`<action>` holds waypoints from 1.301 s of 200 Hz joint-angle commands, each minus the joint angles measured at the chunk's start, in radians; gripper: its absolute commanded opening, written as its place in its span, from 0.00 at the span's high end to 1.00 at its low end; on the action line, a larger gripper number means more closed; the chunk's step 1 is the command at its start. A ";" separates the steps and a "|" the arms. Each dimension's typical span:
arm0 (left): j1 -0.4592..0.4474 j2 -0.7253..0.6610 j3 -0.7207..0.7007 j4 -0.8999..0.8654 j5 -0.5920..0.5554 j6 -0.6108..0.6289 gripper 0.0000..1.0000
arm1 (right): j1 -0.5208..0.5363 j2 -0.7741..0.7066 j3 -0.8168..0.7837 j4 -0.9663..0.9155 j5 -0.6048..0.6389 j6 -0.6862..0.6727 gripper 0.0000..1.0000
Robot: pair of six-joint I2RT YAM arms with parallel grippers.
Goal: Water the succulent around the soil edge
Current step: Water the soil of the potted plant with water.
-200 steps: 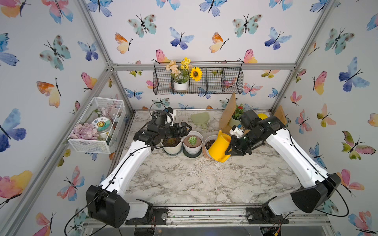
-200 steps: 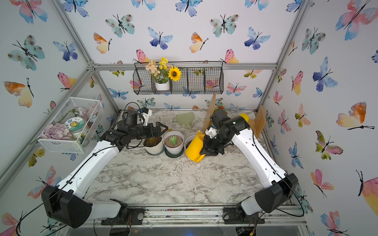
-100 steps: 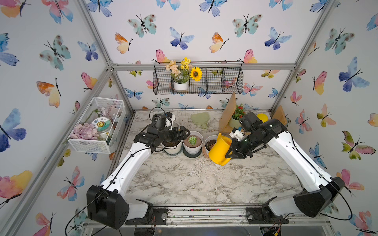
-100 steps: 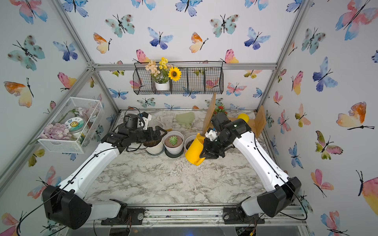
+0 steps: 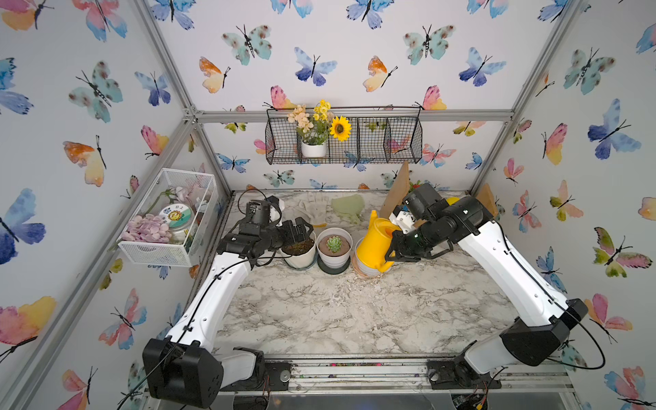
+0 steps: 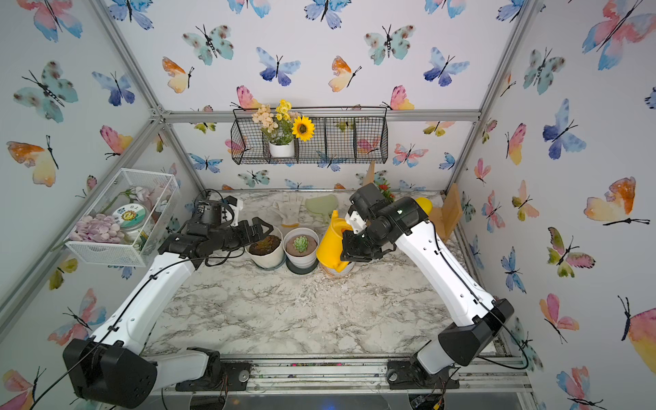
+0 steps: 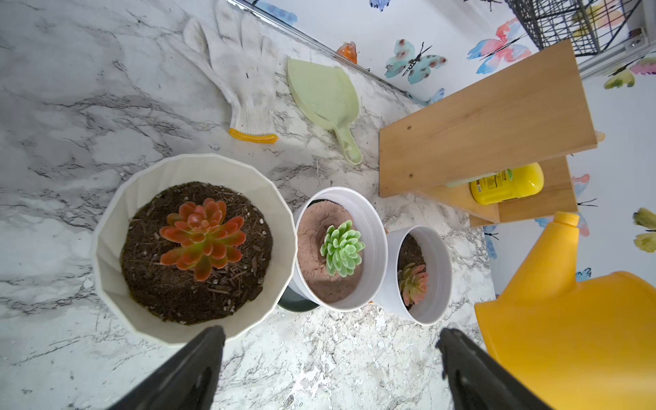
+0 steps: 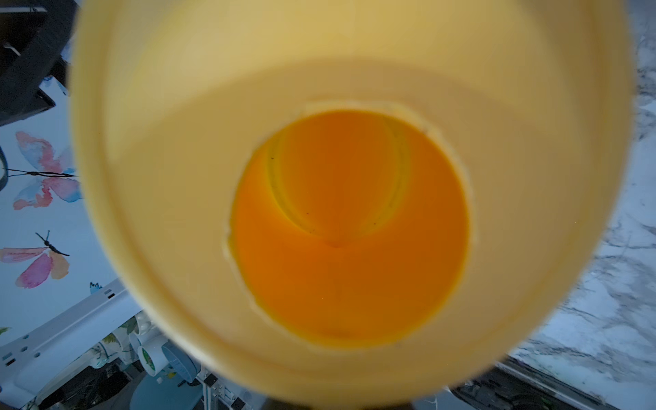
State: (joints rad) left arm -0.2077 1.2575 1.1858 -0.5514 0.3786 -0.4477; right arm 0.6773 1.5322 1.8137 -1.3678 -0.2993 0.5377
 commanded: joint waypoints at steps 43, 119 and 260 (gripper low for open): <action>-0.001 0.049 0.067 -0.009 -0.017 -0.032 0.01 | 0.118 0.029 0.065 -0.005 0.214 -0.109 0.99; -0.001 0.069 0.080 -0.017 -0.027 -0.016 0.01 | 0.188 0.132 0.107 -0.006 0.222 -0.167 0.99; 0.007 0.141 0.123 0.009 0.032 0.000 0.01 | 0.188 0.220 0.087 -0.006 -0.001 -0.083 0.99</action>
State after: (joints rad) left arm -0.2047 1.3880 1.2842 -0.5610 0.3614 -0.4713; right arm 0.8635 1.7390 1.8954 -1.3716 -0.2401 0.4335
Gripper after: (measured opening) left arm 0.986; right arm 0.186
